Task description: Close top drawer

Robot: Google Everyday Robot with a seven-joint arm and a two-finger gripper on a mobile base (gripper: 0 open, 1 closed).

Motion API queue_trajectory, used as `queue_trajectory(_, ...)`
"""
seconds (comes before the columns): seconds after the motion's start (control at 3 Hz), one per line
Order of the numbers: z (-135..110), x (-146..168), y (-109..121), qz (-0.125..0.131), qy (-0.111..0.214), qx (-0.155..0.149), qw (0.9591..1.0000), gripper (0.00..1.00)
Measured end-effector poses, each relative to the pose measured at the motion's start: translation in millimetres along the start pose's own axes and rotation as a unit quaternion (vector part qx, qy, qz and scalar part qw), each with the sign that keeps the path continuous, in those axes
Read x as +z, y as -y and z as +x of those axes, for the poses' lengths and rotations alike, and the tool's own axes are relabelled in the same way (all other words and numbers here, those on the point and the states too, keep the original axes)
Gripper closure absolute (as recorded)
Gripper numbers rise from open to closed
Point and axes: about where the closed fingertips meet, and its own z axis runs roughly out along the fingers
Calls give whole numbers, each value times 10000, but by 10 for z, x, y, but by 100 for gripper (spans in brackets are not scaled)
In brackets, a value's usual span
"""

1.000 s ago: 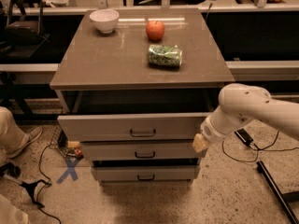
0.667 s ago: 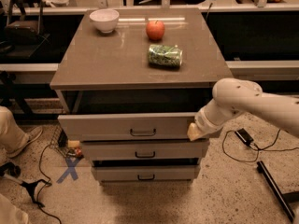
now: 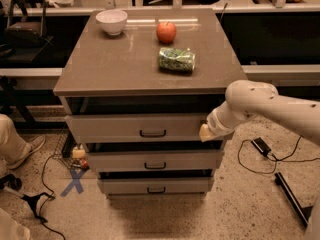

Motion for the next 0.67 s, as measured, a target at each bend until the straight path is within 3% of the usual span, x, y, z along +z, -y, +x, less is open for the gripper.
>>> queue_trajectory(0.33,118,-299,5,220,364,216,9989,100)
queue_trajectory(0.67,507,-619,22,335,483,432,9973,100)
